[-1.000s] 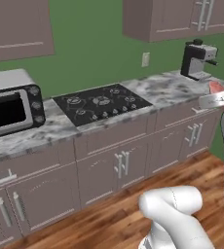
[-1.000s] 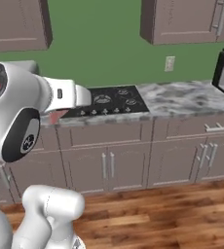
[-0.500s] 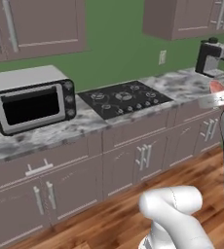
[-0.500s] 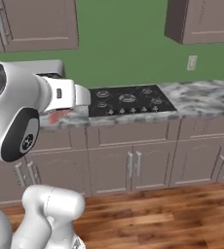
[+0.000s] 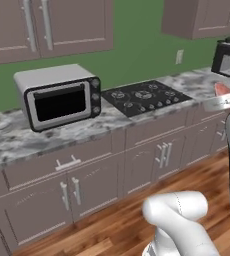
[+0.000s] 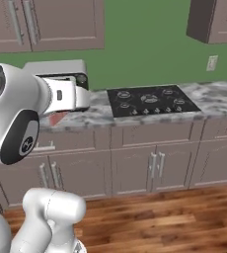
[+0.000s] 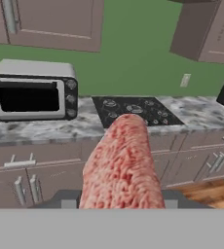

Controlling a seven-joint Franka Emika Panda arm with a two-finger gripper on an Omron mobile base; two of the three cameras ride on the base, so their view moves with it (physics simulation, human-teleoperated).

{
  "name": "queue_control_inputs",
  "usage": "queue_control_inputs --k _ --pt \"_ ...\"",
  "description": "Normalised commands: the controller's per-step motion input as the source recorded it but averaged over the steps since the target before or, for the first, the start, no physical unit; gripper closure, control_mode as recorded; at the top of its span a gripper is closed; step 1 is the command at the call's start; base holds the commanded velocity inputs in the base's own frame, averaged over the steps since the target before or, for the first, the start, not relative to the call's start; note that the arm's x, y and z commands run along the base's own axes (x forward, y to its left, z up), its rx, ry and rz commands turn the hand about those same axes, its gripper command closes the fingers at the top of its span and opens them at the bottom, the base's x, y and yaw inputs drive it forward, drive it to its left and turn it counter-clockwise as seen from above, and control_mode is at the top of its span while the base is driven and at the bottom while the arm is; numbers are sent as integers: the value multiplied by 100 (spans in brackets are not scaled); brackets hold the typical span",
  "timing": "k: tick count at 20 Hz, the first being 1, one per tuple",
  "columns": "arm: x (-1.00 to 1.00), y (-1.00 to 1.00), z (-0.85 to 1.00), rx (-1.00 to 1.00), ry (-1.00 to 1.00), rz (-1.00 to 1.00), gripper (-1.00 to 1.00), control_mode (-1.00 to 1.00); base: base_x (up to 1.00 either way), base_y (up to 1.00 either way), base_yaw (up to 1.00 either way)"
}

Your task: Transport the steak from the fridge to the microwave and turn on the microwave.

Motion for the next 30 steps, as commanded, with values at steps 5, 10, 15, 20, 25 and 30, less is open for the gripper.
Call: queue_control_inputs --k 5,10,15,20,25,30 --pt "0 0 0 0 0 0 100 100 -25 56 0" --pt "0 0 0 0 0 0 100 100 -29 56 0" --pt "0 0 0 0 0 0 100 100 -34 55 2" --pt "0 0 0 0 0 0 100 100 -26 57 2" --pt "0 0 0 0 0 0 100 100 -18 67 2" --pt "0 0 0 0 0 0 100 100 -14 73 2"
